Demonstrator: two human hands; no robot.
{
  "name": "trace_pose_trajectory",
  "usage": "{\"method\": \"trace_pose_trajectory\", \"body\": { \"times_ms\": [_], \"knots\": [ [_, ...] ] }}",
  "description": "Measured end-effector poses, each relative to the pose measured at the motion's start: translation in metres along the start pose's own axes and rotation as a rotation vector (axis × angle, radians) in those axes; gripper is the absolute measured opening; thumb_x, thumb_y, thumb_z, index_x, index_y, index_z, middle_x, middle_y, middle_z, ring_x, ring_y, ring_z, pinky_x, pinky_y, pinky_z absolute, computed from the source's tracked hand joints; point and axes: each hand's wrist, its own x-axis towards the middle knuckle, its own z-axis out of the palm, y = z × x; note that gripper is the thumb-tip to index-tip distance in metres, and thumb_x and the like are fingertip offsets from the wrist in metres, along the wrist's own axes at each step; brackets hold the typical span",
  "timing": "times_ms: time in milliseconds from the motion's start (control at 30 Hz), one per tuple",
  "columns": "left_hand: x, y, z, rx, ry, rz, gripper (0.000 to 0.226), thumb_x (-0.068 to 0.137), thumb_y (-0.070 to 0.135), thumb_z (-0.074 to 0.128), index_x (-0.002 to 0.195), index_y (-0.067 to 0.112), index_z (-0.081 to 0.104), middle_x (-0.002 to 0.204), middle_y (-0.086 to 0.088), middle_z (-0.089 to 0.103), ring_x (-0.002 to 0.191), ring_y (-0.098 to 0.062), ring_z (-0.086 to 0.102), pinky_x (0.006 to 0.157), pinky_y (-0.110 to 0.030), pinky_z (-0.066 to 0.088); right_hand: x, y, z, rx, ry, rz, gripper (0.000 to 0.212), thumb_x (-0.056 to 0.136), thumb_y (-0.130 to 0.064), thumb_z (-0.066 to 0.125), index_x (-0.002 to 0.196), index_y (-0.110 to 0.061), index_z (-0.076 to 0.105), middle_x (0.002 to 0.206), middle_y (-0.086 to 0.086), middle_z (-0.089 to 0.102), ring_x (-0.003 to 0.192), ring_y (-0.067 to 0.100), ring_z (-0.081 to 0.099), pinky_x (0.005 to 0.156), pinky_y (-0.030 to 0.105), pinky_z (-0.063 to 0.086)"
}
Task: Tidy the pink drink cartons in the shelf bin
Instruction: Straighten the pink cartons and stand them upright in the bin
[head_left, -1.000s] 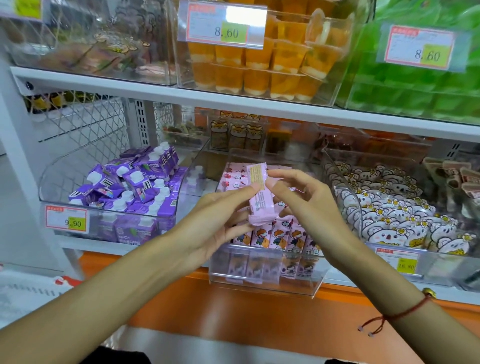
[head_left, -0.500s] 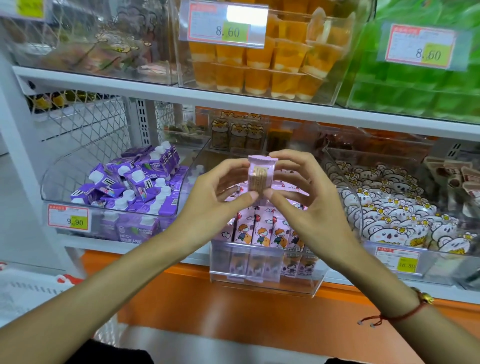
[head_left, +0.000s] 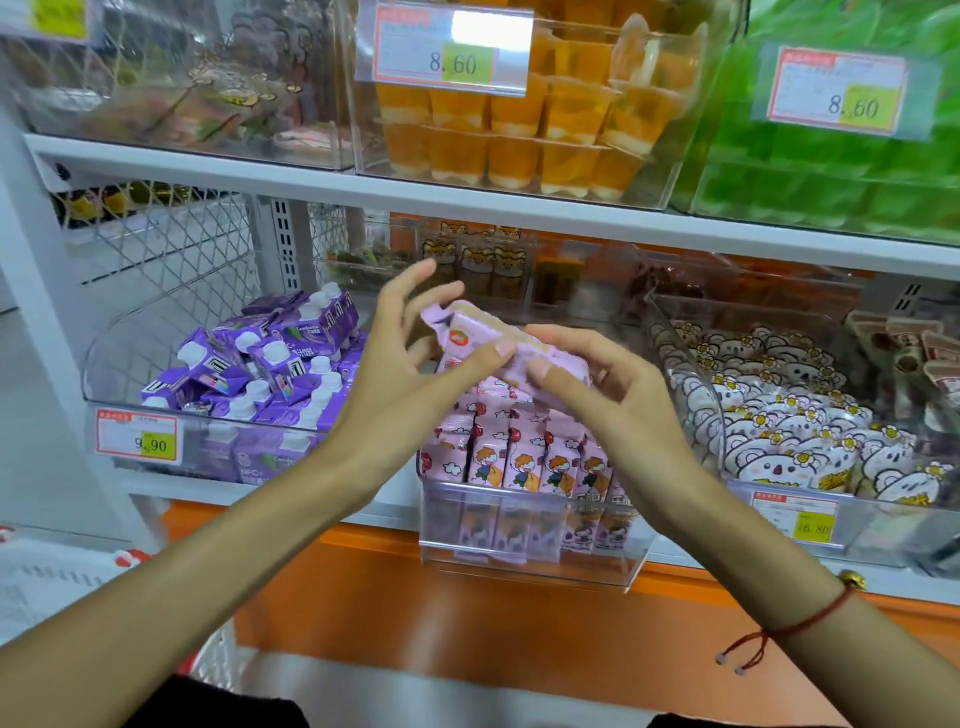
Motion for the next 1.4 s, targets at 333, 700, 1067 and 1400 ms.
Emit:
{"method": "trace_pose_trajectory", "body": {
  "times_ms": [333,700,1067,1400],
  "knots": [
    [0.003,0.006,-0.004,0.208,-0.095,0.168,0.036,0.085,0.01,0.069,0.118,0.023,0.063,0.102,0.011,0.07,0.093,-0.009,0.067,0.074,-0.027,0.059,0.011,0.01,-0.01,0.334,0.16,0.283,0.044,0.082,-0.035,0.067,0.117,-0.009,0.06,0.091,-0.002,0.074,0.083,0.012,0.072,0.07,0.016,0.054],
    [0.031,-0.012,-0.029,0.812,-0.039,0.321,0.029,0.088,0.026,0.067,0.112,0.034,0.053,0.098,0.02,0.063,0.083,-0.008,0.065,0.077,-0.038,0.055,0.012,0.056,-0.019,-1.167,-0.228,-0.069,0.042,0.098,-0.032,0.046,0.137,-0.016,0.046,0.141,0.004,0.046,0.128,0.022,0.04,0.101,0.032,0.034],
    [0.071,-0.009,-0.019,1.269,-0.336,0.181,0.033,0.087,0.032,0.066,0.119,0.028,0.057,0.098,0.007,0.06,0.103,-0.024,0.058,0.081,-0.043,0.049,0.013,0.059,-0.02,-1.206,-0.269,-0.043,0.045,0.101,-0.037,0.038,0.14,-0.018,0.044,0.149,0.001,0.038,0.135,0.02,0.033,0.107,0.033,0.032],
    [0.027,-0.017,-0.026,0.915,0.052,0.063,0.041,0.086,0.029,0.066,0.125,0.03,0.054,0.122,0.012,0.06,0.102,-0.006,0.058,0.084,-0.031,0.049,0.017,0.056,-0.019,-1.161,-0.206,-0.107,0.04,0.099,-0.033,0.044,0.136,-0.02,0.048,0.137,0.001,0.05,0.125,0.02,0.042,0.093,0.027,0.034]
  ]
}}
